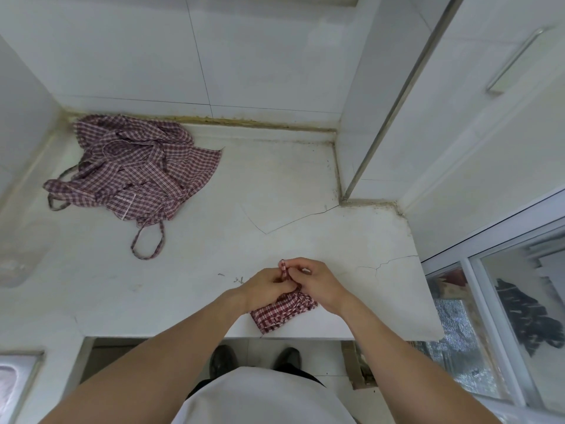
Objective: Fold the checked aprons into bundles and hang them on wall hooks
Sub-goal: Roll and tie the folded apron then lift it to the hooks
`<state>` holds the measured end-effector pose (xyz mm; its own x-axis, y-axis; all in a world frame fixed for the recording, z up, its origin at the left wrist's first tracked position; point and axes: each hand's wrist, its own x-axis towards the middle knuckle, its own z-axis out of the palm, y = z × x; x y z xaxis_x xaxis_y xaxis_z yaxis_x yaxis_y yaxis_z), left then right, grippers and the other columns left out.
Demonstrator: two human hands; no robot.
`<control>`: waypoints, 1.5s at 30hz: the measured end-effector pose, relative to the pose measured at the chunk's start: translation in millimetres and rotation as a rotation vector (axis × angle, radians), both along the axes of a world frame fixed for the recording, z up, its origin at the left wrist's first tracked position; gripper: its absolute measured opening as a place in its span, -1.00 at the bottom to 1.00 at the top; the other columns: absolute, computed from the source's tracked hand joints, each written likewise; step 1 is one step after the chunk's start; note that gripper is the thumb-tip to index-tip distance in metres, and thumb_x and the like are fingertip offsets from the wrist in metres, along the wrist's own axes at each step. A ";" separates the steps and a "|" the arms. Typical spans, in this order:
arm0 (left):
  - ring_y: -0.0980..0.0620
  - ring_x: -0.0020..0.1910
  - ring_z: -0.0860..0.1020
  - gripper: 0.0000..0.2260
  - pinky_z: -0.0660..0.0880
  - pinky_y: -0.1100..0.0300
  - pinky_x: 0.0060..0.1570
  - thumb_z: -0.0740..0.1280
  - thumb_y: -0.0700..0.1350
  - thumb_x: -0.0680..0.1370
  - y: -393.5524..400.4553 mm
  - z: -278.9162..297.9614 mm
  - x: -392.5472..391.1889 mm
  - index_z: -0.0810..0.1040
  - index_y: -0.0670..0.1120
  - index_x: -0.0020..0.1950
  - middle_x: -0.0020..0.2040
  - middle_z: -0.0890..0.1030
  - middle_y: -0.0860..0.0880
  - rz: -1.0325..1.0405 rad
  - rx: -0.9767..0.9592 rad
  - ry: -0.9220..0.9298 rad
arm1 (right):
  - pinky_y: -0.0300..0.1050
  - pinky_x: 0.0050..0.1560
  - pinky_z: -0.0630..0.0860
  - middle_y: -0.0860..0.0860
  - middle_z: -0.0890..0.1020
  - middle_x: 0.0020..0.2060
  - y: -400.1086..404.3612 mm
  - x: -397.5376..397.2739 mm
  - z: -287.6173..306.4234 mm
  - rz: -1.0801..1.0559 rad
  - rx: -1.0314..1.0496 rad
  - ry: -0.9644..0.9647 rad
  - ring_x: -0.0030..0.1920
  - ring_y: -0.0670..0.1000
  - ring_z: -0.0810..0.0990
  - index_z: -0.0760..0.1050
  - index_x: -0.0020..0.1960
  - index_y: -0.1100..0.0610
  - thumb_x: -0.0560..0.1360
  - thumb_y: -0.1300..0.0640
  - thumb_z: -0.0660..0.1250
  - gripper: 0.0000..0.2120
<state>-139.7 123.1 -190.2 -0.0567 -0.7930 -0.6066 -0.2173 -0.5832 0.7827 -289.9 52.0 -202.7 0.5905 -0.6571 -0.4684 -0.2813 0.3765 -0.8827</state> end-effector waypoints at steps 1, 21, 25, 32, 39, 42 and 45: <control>0.18 -0.47 0.39 -0.77 0.34 0.28 -0.34 0.23 -0.07 0.66 1.7 -2.1 -1.2 0.58 -0.04 -0.15 -0.42 0.48 0.10 0.030 -0.023 -0.019 | -0.25 -0.11 0.51 0.04 0.70 -0.01 -0.9 -1.5 -1.1 0.001 0.033 0.011 -0.06 -0.03 0.64 0.62 0.12 0.15 0.61 0.29 0.28 -0.82; 0.14 -0.17 0.55 -0.86 0.39 0.50 -0.10 0.38 -0.29 0.56 17.8 -14.3 -7.2 0.70 -0.14 0.03 -0.07 0.65 0.03 0.154 -0.382 -0.521 | -0.21 -0.07 0.51 -0.01 0.64 -0.19 20.1 -2.1 -20.4 0.087 -0.585 0.232 -0.16 -0.06 0.59 0.70 -0.15 0.07 0.42 0.25 0.49 -0.90; 0.15 -0.25 0.51 -0.94 0.41 0.45 -0.09 0.43 -0.23 0.53 18.6 -16.5 -5.3 0.69 -0.20 -0.06 0.04 0.51 0.13 0.211 -0.404 -0.569 | -0.25 -0.09 0.51 -0.05 0.64 -0.19 24.1 0.5 -19.7 0.059 -0.536 0.258 -0.18 -0.08 0.59 0.67 -0.17 0.03 0.40 0.23 0.47 -0.89; -0.01 -0.23 0.60 -0.89 0.54 0.16 -0.13 0.38 -0.18 0.57 16.7 -9.0 -3.2 0.67 -0.16 -0.13 -0.23 0.68 -0.02 0.159 -0.277 -0.498 | -0.29 -0.17 0.48 -0.11 0.65 -0.27 24.9 1.1 -16.0 0.044 -0.395 0.270 -0.25 -0.14 0.58 0.60 -0.23 -0.03 0.43 0.20 0.43 -0.86; 0.04 -0.31 0.45 -0.81 0.30 0.24 -0.37 0.30 -0.22 0.61 8.4 -1.8 -11.9 0.46 -0.17 -0.21 -0.28 0.55 -0.04 0.082 -0.241 -0.617 | -0.32 -0.17 0.48 -0.08 0.65 -0.23 25.4 -2.5 -14.3 -0.005 -0.325 0.210 -0.22 -0.16 0.59 0.60 -0.19 0.06 0.44 0.28 0.42 -0.86; 0.04 -0.22 0.51 -0.87 0.37 0.33 -0.28 0.34 -0.21 0.60 7.2 -1.5 -6.7 0.54 -0.21 -0.13 -0.17 0.61 -0.06 0.084 -0.219 -0.535 | -0.31 -0.14 0.50 -0.08 0.67 -0.21 26.8 -5.5 -14.8 -0.035 -0.312 0.201 -0.19 -0.12 0.61 0.60 -0.22 0.00 0.41 0.29 0.45 -0.81; 0.07 -0.23 0.56 -0.89 0.49 0.24 -0.18 0.37 -0.21 0.58 9.5 -1.2 0.0 0.57 -0.19 -0.14 -0.21 0.63 0.00 0.104 -0.213 -0.449 | -0.29 -0.17 0.48 -0.11 0.65 -0.26 27.7 -4.8 -14.1 -0.032 -0.317 0.198 -0.25 -0.17 0.58 0.60 -0.23 -0.03 0.38 0.29 0.48 -0.79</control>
<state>-139.7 132.5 -191.4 0.2582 -0.8894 -0.3772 -0.5087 -0.4571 0.7296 -294.6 79.7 -216.8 0.4860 -0.8044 -0.3416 -0.4510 0.1040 -0.8865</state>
